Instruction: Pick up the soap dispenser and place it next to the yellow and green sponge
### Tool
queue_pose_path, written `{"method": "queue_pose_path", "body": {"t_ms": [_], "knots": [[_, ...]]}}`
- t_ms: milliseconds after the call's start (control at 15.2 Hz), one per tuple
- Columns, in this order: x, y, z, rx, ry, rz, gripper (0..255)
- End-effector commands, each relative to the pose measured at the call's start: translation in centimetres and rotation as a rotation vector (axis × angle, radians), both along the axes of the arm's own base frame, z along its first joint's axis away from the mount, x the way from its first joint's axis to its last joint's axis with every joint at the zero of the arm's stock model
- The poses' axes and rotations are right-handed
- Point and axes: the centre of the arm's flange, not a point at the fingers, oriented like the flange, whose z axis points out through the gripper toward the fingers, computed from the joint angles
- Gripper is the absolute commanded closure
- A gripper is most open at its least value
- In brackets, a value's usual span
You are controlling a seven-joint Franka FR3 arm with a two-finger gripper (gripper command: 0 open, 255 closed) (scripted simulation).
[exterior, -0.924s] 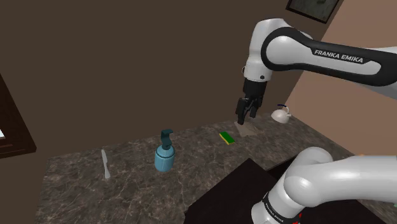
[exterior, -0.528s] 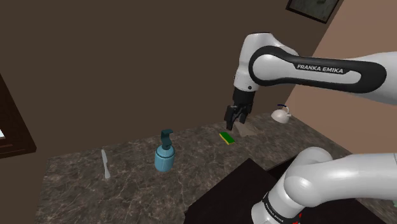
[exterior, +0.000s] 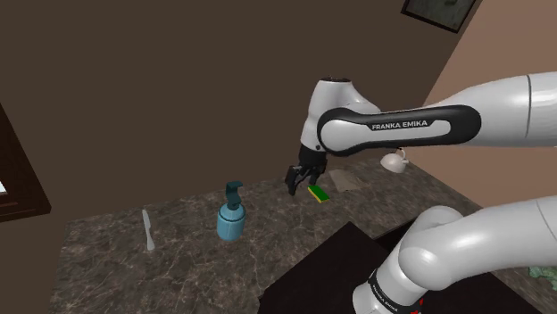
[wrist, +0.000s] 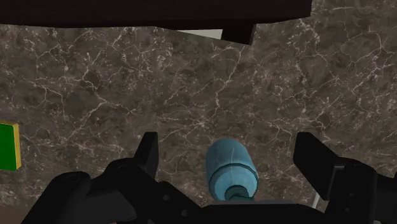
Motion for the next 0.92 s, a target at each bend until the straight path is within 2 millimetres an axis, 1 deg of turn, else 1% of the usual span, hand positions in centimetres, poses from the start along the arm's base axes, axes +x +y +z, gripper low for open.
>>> {"method": "queue_pose_path", "body": {"t_ms": [0,396,858], "knots": [[1.2,0.9,-2.1,-0.001,-0.033,-0.013,0],[5.2,3.1,-7.7,-0.010,-0.115,-0.050,0],[10.6,5.5,-13.8,-0.019,-0.210,-0.092,0]]}}
